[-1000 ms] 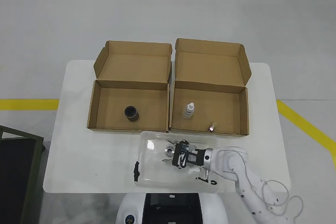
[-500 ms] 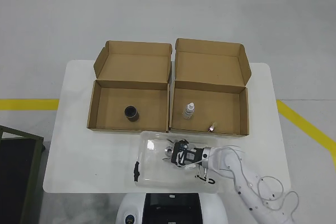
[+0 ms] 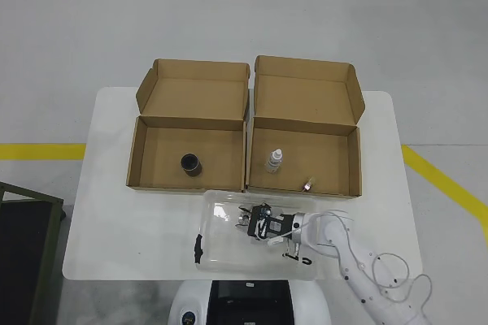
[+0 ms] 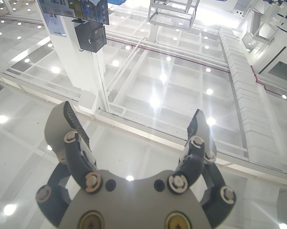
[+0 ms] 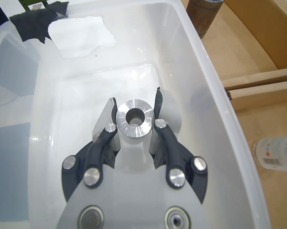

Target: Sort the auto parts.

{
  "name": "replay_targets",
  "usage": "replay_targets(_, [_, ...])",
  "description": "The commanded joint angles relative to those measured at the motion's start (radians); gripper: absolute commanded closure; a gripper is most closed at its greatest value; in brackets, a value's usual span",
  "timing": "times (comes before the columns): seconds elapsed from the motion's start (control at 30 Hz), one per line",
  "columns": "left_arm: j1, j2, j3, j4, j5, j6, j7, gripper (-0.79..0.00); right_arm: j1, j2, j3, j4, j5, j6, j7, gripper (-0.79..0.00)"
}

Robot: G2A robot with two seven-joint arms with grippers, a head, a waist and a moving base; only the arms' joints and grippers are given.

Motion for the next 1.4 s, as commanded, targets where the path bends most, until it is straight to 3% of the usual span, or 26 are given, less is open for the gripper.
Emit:
replay_targets(0.0, [0.000, 0.000, 0.000, 0.000, 0.000, 0.000, 0.000, -0.785, -0.001, 0.003, 0.004, -0.017, 0.003, -0.006, 0.005, 0.000])
replay_targets(0.53, [0.000, 0.000, 0.000, 0.000, 0.000, 0.000, 0.000, -0.785, 0.000, 0.001, -0.005, -0.138, 0.187, 0.026, -0.022, 0.000])
replay_targets(0.6, [0.000, 0.000, 0.000, 0.000, 0.000, 0.000, 0.000, -0.785, -0.005, -0.006, -0.005, -0.126, 0.304, 0.052, -0.094, 0.000])
replay_targets(0.97, [0.000, 0.000, 0.000, 0.000, 0.000, 0.000, 0.000, -0.785, 0.042, -0.030, -0.033, -0.065, 0.490, 0.118, -0.252, 0.000])
replay_targets(1.17, [0.000, 0.000, 0.000, 0.000, 0.000, 0.000, 0.000, -0.785, 0.059, -0.045, -0.026, -0.046, 0.710, 0.252, -0.198, 0.000])
replay_targets(1.37, [0.000, 0.000, 0.000, 0.000, 0.000, 0.000, 0.000, -0.785, 0.062, -0.046, 0.015, -0.081, 0.803, 0.292, -0.175, 0.000])
